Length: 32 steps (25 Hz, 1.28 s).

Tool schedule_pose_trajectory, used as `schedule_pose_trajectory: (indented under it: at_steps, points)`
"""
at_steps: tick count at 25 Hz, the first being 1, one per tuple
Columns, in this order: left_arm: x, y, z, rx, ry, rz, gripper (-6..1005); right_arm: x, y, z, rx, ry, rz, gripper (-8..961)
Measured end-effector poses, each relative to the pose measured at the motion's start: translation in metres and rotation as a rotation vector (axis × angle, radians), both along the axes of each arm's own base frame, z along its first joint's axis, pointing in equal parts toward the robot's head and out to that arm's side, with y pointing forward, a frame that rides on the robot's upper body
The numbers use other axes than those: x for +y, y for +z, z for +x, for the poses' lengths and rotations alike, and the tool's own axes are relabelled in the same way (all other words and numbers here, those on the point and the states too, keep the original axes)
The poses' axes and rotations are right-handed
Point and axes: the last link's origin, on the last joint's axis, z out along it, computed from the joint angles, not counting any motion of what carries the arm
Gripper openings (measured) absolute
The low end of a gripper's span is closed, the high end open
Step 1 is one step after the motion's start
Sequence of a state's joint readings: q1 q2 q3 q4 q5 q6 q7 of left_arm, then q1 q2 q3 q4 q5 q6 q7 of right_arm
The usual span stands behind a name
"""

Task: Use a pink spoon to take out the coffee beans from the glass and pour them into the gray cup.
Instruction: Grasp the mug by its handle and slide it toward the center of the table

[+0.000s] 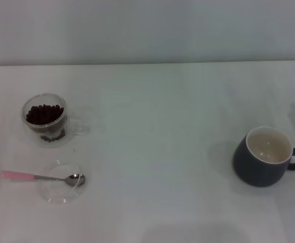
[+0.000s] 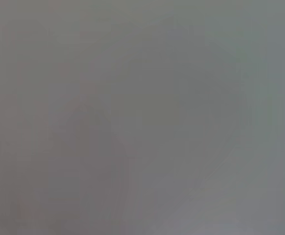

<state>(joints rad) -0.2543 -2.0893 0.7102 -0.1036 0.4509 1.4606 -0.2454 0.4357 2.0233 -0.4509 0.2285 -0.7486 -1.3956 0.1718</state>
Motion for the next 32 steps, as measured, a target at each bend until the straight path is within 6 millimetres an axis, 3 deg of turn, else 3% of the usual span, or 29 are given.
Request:
schedule_pose_trajectory:
  at_steps: [24, 32]
  points:
    - [0.008, -0.006, 0.006, -0.009, -0.025, -0.025, 871, 0.007, -0.007, -0.002, -0.057, 0.023, -0.092, 845]
    - [-0.015, -0.003, 0.008, -0.029, -0.069, -0.001, 865, 0.009, -0.007, -0.003, -0.071, 0.034, -0.101, 845]
